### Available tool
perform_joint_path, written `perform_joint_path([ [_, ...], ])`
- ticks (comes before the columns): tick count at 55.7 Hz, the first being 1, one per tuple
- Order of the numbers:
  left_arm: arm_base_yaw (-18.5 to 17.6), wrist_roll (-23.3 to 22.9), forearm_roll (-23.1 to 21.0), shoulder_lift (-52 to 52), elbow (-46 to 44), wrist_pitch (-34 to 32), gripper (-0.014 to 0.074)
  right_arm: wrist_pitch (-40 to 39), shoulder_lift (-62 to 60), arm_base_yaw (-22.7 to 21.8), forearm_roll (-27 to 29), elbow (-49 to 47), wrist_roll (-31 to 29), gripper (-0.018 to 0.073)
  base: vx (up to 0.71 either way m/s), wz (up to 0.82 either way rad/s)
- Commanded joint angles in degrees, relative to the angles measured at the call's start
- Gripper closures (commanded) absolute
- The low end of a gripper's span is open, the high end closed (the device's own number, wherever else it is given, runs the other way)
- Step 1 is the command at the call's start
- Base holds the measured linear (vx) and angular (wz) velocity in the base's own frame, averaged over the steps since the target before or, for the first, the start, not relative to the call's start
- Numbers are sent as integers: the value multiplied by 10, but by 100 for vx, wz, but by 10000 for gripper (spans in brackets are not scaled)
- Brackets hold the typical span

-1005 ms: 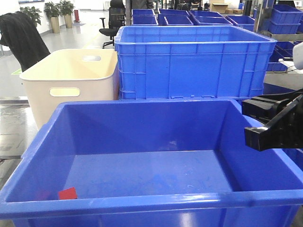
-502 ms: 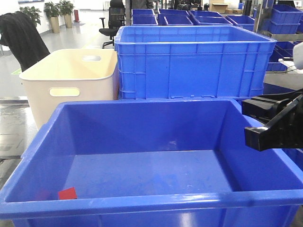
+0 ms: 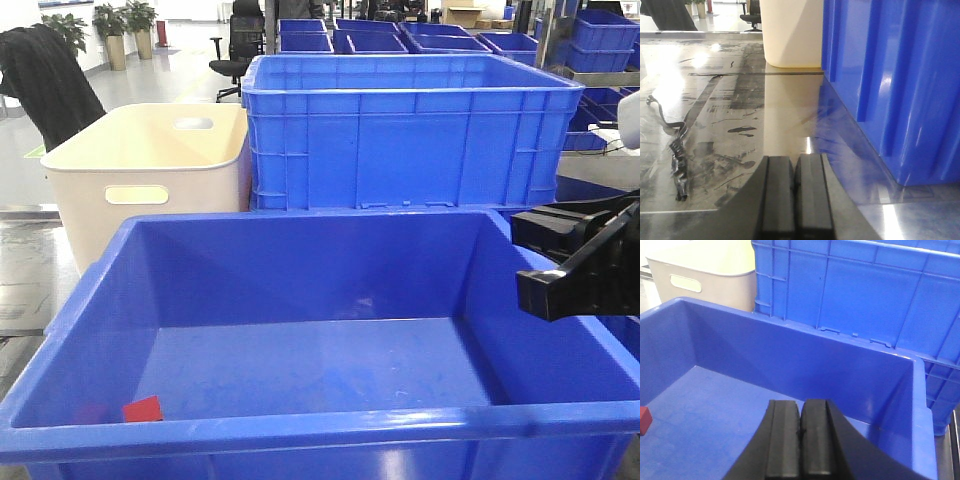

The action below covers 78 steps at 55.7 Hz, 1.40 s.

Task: Pick red and yellow blocks into blue bin

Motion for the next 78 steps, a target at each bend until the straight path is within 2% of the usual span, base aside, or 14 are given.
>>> perform_joint_path([
  [1,1,-5,-3,-7,16,-44,603,-47,-11,-3,-5,-17,-3,572,0,0],
  [78,1,-5,-3,-7,16,-44,603,-47,-15,-1,-5,-17,-3,572,0,0],
])
